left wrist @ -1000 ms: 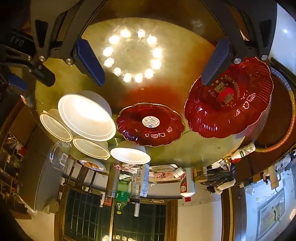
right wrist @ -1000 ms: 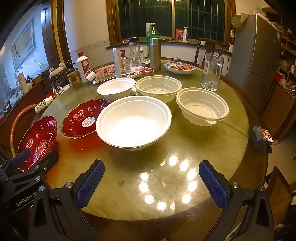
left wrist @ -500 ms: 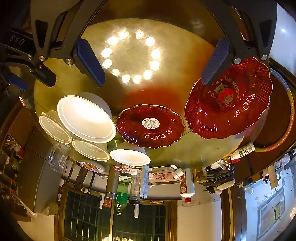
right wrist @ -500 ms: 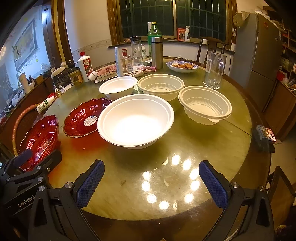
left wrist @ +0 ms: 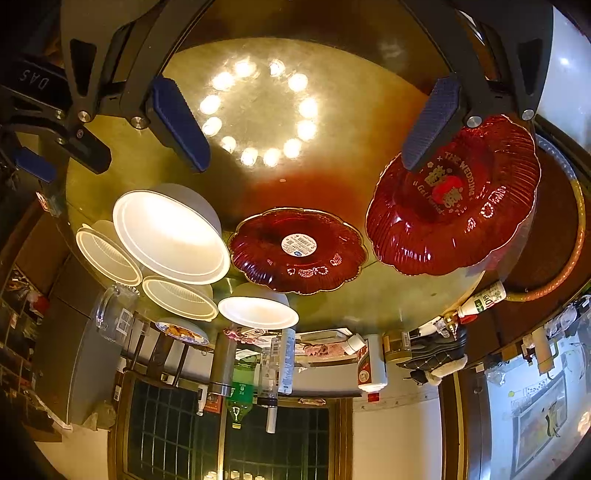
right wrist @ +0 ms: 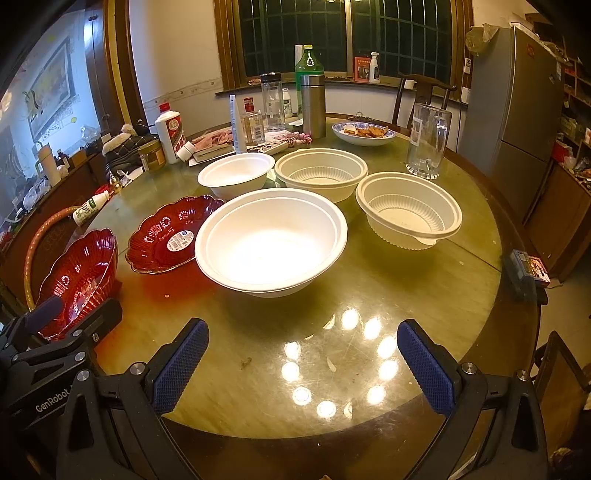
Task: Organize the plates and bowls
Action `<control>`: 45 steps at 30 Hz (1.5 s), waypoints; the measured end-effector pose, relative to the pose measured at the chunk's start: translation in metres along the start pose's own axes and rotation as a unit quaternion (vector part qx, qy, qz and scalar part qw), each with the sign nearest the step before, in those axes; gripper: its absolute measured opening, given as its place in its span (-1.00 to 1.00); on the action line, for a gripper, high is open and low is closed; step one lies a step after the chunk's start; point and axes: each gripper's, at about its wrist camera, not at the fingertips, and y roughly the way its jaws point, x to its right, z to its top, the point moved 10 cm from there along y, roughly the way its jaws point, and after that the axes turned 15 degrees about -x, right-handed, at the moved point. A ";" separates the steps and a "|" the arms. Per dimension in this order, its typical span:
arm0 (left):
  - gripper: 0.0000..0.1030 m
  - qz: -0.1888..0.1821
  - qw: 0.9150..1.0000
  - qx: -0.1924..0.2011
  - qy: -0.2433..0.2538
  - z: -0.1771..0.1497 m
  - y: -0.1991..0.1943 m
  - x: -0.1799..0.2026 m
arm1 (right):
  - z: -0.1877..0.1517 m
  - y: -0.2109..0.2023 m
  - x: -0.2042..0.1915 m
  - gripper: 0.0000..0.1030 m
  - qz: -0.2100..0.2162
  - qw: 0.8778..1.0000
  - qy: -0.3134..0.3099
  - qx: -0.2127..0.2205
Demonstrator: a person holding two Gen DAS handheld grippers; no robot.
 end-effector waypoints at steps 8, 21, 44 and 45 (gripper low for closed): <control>1.00 0.001 1.000 0.000 0.000 0.000 -0.001 -0.001 | 0.000 0.000 -0.001 0.99 -0.001 1.000 -0.001 0.001; 1.00 0.003 1.000 0.000 0.002 -0.001 -0.002 -0.002 | 0.001 0.000 -0.003 1.00 0.000 1.000 -0.003 0.000; 1.00 -0.013 1.000 -0.001 -0.002 -0.002 -0.008 -0.005 | 0.000 -0.003 -0.009 1.00 0.017 1.000 -0.005 0.003; 1.00 -0.018 1.000 0.004 -0.007 -0.002 -0.012 -0.009 | 0.000 -0.003 -0.011 0.99 0.024 1.000 -0.006 0.003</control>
